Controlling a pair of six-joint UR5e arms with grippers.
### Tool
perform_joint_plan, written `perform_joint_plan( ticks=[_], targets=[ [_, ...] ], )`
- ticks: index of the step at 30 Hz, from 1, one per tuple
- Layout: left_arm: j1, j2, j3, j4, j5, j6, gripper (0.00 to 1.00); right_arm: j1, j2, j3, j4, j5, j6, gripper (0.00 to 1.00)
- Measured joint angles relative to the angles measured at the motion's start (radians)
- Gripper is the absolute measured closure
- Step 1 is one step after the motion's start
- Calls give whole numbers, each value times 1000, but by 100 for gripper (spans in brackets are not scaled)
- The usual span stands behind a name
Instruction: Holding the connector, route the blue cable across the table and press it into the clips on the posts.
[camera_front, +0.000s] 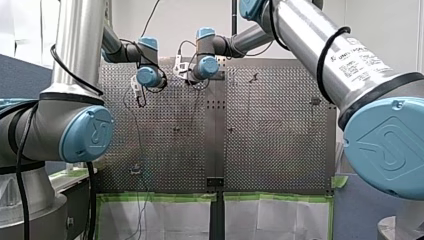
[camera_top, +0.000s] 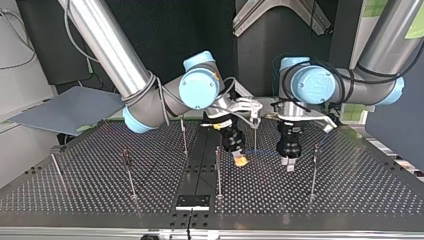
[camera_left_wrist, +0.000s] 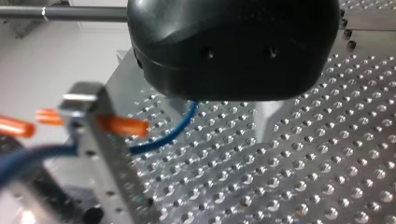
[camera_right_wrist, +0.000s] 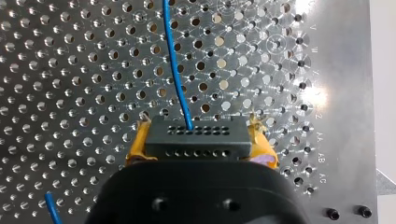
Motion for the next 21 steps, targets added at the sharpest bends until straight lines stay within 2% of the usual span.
perform_joint_plan(
  ticks=[5,10,14,21],
  targets=[
    [-6,3,0,-1,-40,-11,100,0,0,0,0,-1,0,100],
    [-13,15,-2,-18,-59,-13,100,1,0,0,1,0,1,100],
    [-22,36,-22,-33,-84,-15,100,2,0,1,3,2,3,100],
    [-34,88,-75,4,-83,-24,100,6,1,20,3,5,5,100]
  ],
)
